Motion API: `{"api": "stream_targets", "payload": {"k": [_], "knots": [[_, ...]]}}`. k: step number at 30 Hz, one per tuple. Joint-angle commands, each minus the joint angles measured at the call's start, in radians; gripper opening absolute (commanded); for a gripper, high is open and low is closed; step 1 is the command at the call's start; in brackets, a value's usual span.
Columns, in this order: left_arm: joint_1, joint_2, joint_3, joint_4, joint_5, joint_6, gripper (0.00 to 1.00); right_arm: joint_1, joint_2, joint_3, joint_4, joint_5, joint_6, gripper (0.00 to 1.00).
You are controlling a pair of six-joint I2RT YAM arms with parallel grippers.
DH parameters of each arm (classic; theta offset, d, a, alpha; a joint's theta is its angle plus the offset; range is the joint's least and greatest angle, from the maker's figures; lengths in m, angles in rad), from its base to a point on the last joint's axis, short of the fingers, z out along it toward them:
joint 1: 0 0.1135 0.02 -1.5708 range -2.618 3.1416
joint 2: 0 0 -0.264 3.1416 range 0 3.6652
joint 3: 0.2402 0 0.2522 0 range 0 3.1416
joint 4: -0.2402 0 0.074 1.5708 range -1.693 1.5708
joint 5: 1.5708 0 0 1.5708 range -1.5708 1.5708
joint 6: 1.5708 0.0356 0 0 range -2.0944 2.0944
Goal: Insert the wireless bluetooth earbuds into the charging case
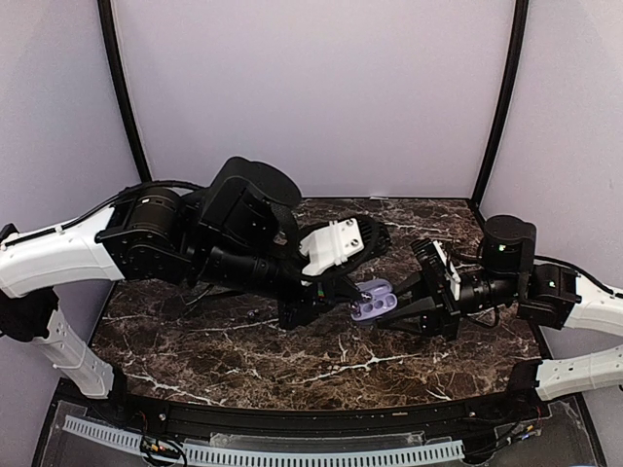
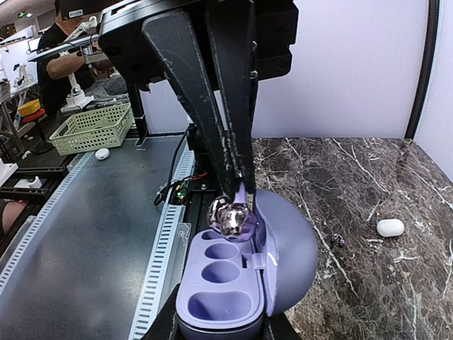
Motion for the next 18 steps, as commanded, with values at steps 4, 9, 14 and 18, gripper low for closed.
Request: {"api": "stream_targets", "payload": {"k": [4,9,14,18], "knots": [[-0.013,-0.003,0.045,-0.059,-0.046,0.020,0.00,0.006,-0.017,-0.013,0.056,0.017,0.022,0.00],[-0.026,0.008,0.054,-0.074,-0.039,0.031,0.00,0.006,-0.014,-0.014,0.068,0.025,0.044,0.00],[-0.037,0.025,0.070,-0.086,-0.061,0.038,0.00,0.005,-0.018,-0.017,0.069,0.038,0.057,0.00],[-0.046,0.036,0.076,-0.088,-0.093,0.040,0.00,0.006,-0.022,-0.017,0.069,0.021,0.059,0.00]]}}
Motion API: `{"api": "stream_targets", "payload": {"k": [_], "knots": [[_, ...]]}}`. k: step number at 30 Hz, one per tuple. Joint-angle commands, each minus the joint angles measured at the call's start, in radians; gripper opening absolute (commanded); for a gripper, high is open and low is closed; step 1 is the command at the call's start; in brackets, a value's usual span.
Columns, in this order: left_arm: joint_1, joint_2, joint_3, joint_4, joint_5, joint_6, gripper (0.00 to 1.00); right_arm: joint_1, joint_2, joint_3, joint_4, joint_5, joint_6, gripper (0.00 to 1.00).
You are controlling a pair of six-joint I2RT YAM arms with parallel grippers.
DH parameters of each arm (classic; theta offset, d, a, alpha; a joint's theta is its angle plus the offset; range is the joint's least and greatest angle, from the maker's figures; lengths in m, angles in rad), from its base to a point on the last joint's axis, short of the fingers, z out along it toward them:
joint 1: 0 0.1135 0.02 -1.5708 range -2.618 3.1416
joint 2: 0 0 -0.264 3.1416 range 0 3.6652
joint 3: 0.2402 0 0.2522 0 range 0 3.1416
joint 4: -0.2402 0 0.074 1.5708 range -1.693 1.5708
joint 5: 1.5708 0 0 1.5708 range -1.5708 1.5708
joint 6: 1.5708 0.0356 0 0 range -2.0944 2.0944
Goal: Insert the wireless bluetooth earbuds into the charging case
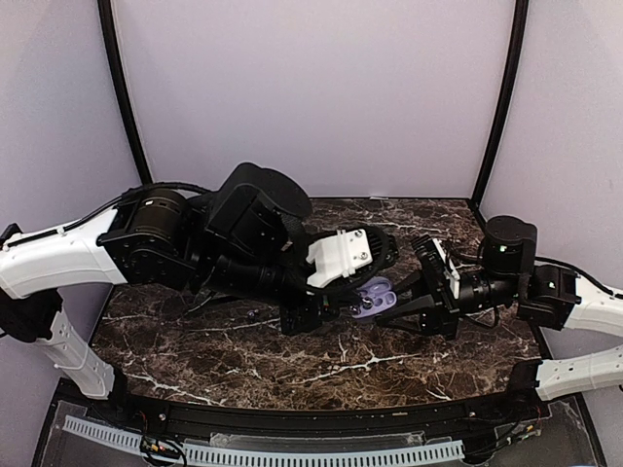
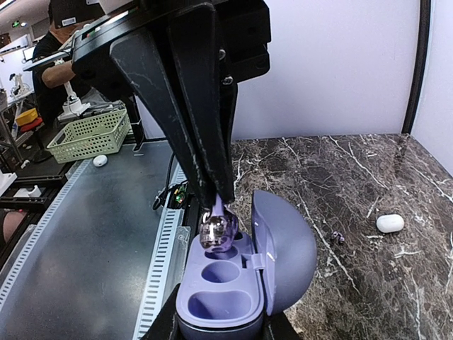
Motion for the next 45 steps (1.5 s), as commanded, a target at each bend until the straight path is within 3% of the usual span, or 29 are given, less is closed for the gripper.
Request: {"api": "stream_targets", "payload": {"k": [1,45], "knots": [[-0.014,0.008,0.030,-0.031,-0.040,0.013,0.00,0.006,-0.019,-0.008,0.052,-0.004,0.016,0.00],[-0.060,0.130,0.159,-0.194,-0.137,0.087,0.00,0.006,-0.023,-0.010,0.078,-0.002,0.024,0.00]]}}
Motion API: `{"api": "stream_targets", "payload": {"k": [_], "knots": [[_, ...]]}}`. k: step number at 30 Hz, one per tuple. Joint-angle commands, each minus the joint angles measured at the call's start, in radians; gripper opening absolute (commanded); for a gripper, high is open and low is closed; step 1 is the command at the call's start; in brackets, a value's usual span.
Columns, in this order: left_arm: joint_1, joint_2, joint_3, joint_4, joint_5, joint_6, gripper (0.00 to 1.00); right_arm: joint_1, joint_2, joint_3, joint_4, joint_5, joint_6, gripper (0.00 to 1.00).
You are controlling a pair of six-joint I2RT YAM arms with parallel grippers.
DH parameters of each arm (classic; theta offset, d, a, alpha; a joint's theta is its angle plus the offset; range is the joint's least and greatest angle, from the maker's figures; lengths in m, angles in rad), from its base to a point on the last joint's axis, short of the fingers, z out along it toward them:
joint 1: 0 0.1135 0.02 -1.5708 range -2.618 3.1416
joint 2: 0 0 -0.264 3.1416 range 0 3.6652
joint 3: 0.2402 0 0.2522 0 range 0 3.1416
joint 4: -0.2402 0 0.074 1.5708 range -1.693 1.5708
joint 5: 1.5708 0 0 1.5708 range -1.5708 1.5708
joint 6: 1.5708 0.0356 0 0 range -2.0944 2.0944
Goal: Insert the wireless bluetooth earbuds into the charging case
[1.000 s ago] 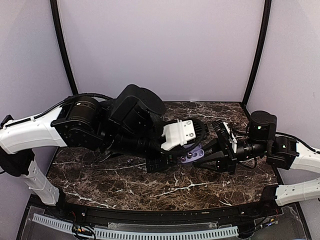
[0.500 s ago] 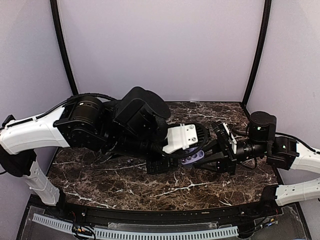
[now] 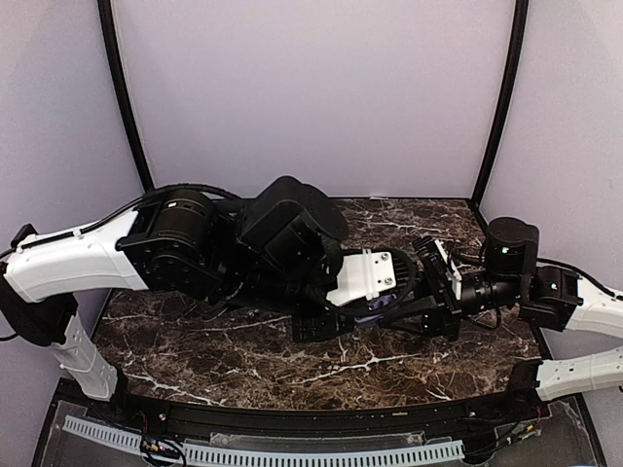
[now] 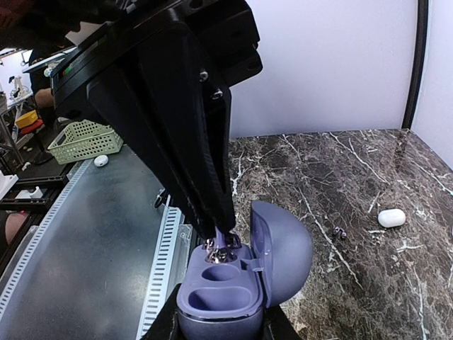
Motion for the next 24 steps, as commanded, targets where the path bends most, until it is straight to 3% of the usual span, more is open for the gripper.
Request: {"api": "stream_targets", "payload": {"k": [1,5,13,24], "knots": [[-0.010,0.019,0.022,-0.057,-0.025,0.012,0.00,0.005,-0.004,-0.003,0.095,-0.005,0.010,0.00],[-0.010,0.010,0.021,-0.047,-0.021,0.008,0.01,0.005,-0.006,-0.002,0.098,-0.003,0.008,0.00],[-0.010,-0.038,0.020,-0.009,-0.023,-0.008,0.25,0.006,-0.010,-0.006,0.081,0.008,0.004,0.00],[-0.010,-0.091,-0.008,0.043,-0.025,0.001,0.27,0.005,-0.002,-0.005,0.073,0.010,0.001,0.00]]}}
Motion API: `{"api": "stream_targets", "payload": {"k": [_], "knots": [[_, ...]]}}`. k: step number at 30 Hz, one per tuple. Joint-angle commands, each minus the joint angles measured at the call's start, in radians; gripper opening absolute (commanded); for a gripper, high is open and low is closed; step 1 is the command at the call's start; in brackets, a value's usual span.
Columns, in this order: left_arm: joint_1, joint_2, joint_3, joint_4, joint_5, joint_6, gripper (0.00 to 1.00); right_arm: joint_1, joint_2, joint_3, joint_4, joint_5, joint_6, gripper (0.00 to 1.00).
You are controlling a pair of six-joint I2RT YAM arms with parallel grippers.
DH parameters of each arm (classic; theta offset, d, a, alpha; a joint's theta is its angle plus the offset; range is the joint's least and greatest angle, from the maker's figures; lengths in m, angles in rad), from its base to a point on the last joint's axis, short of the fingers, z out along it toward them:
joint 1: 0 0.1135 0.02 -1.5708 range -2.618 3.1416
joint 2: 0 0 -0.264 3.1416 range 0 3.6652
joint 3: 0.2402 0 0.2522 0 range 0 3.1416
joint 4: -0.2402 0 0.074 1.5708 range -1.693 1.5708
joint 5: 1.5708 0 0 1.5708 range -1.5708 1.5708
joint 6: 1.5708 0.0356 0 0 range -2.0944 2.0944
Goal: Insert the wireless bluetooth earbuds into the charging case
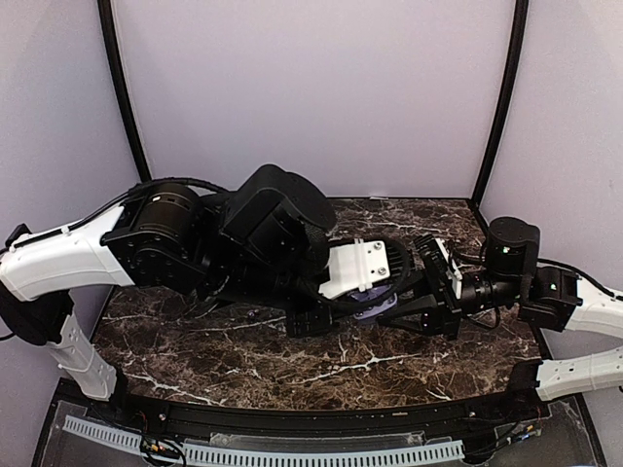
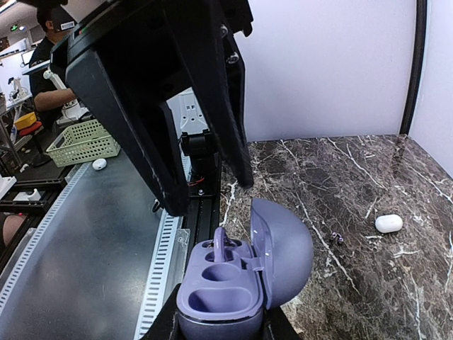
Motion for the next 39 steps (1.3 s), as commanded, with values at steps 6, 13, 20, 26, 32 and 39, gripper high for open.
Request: {"api": "stream_targets", "payload": {"k": [6,13,20,26,32,39], "knots": [[-0.005,-0.143,-0.062,0.104,0.072,-0.013,0.27,0.006,0.001,-0.003,0.050,0.012,0.003,0.00],[0.304,-0.412,-0.403,0.339,0.324,-0.291,0.30,0.006,-0.005,-0.014,0.075,0.014,0.013,0.00],[0.709,-0.540,-0.771,0.443,0.483,-0.540,0.34,0.006,-0.003,-0.013,0.076,0.010,0.013,0.00],[0.896,-0.482,-0.998,0.475,0.539,-0.651,0.26,0.006,-0.007,-0.022,0.078,0.005,0.013,0.00],[0.929,-0.422,-1.112,0.515,0.498,-0.699,0.23,0.005,-0.010,-0.028,0.076,0.006,0.013,0.00],[0.932,-0.293,-1.156,0.608,0.568,-0.728,0.23,0.005,-0.003,-0.026,0.076,0.001,0.013,0.00]]}}
